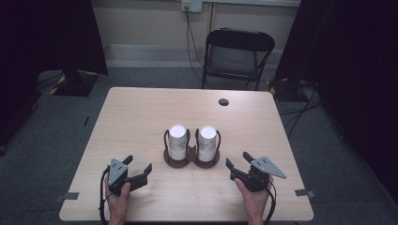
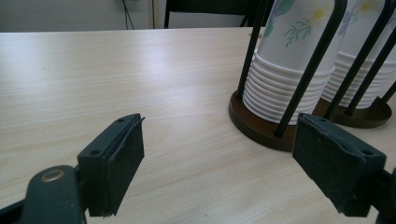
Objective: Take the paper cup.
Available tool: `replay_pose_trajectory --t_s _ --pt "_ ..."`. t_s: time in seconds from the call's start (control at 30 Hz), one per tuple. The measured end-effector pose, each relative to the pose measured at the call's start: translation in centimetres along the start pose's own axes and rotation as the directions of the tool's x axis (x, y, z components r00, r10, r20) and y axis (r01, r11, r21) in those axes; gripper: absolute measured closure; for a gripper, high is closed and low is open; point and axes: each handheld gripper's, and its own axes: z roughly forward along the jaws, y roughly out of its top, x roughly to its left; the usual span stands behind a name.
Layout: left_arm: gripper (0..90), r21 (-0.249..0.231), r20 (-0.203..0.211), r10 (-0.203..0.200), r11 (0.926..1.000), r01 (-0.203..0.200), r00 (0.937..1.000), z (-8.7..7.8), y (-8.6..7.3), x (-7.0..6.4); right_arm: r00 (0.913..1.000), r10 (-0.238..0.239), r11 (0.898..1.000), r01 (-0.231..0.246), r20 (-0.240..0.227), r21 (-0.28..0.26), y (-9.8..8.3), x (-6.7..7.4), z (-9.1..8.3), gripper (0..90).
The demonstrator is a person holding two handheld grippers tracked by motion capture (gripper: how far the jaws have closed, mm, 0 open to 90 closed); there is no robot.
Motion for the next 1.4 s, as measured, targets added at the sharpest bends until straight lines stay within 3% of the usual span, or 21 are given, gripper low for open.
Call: replay_pose_trajectory --t_s 0.8,1.13,1.4 --pt "16.9 0.003 -0.007 0.010 1.0000 -0.010 0.9999 0.0 0.0 -0.2 0.9956 -0.036 0.999 0.034 -0.086 -0.024 2.4 1.5 1.0 25.7" --pt "17.0 0.001 -0.009 0.010 1.0000 -0.010 0.9999 0.0 0.0 -0.2 0.9892 -0.059 0.998 0.055 -0.134 -0.035 4.3 2.2 1.8 28.2" --pt "17.0 -0.001 -0.009 0.009 1.0000 -0.009 0.9999 0.0 0.0 -0.2 0.9815 -0.104 0.994 0.100 -0.161 -0.036 5.6 2.7 2.9 32.6"
